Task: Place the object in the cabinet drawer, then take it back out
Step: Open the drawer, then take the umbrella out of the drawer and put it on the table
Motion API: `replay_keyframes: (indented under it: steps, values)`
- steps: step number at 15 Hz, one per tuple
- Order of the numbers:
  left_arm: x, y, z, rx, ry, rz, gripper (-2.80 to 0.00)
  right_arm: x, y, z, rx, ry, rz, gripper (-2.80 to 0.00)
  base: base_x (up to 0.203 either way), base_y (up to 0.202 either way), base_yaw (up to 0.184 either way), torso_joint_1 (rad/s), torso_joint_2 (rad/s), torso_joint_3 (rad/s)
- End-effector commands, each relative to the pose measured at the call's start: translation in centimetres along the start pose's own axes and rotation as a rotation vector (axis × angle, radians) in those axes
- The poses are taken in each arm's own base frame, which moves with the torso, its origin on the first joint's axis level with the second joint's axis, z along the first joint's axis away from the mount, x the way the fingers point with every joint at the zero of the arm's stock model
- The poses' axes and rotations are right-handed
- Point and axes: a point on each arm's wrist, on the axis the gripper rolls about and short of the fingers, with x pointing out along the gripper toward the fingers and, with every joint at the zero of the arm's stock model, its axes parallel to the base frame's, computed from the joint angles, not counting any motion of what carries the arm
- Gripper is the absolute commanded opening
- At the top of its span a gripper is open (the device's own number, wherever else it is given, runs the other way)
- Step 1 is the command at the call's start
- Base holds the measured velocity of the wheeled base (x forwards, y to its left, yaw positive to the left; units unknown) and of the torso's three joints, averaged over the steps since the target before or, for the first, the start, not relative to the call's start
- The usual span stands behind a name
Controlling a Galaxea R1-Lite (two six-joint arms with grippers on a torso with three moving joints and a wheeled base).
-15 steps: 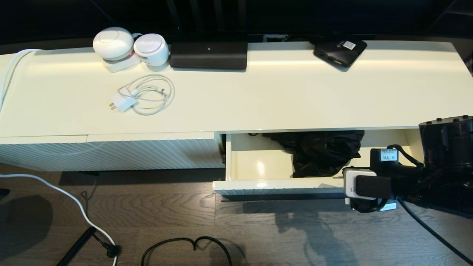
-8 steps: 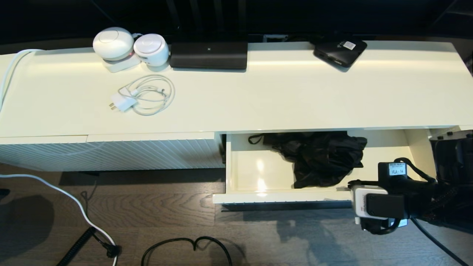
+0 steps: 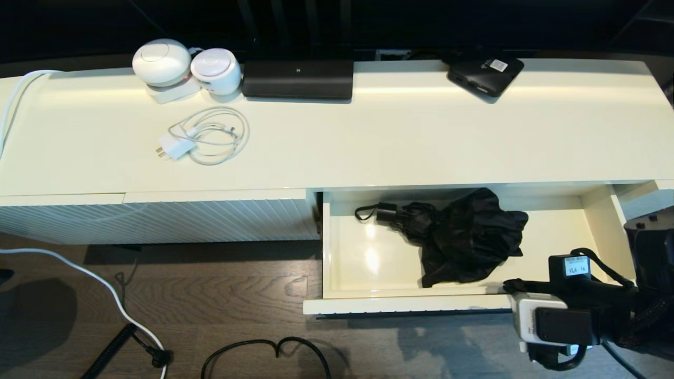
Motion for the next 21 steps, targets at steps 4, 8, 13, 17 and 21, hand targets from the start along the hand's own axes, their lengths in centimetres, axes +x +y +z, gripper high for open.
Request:
replay_keyframes:
  steps: [4, 8, 13, 17, 21]
  values:
    - [0.0, 0.0, 0.0, 0.001, -0.002, -0.001, -2.8, -0.7, 1.1, -0.3, -0.01, 0.002, 0.018, -2.8, 0.0, 0.0, 0.0, 0.0, 0.0, 0.0]
    - [0.0, 0.0, 0.0, 0.0, -0.001, 0.0, -2.8, -1.0, 2.0, -0.3, -0.021, -0.004, 0.034, -2.8, 0.0, 0.0, 0.0, 0.0, 0.0, 0.0]
    - [0.0, 0.0, 0.0, 0.0, -0.002, -0.001, -2.8, -1.5, 0.0, 0.0, 0.018, -0.016, -0.05, -2.8, 0.0, 0.0, 0.0, 0.0, 0.0, 0.0]
    - [0.0, 0.0, 0.0, 0.0, -0.002, 0.0, -2.8, -2.7, -1.6, 0.1, 0.034, -0.028, -0.139, -2.8, 0.0, 0.0, 0.0, 0.0, 0.0, 0.0]
    - [0.0, 0.0, 0.0, 0.0, -0.002, 0.0, -2.8, -3.2, -2.9, 0.4, 0.035, -0.036, -0.19, -2.8, 0.0, 0.0, 0.0, 0.0, 0.0, 0.0]
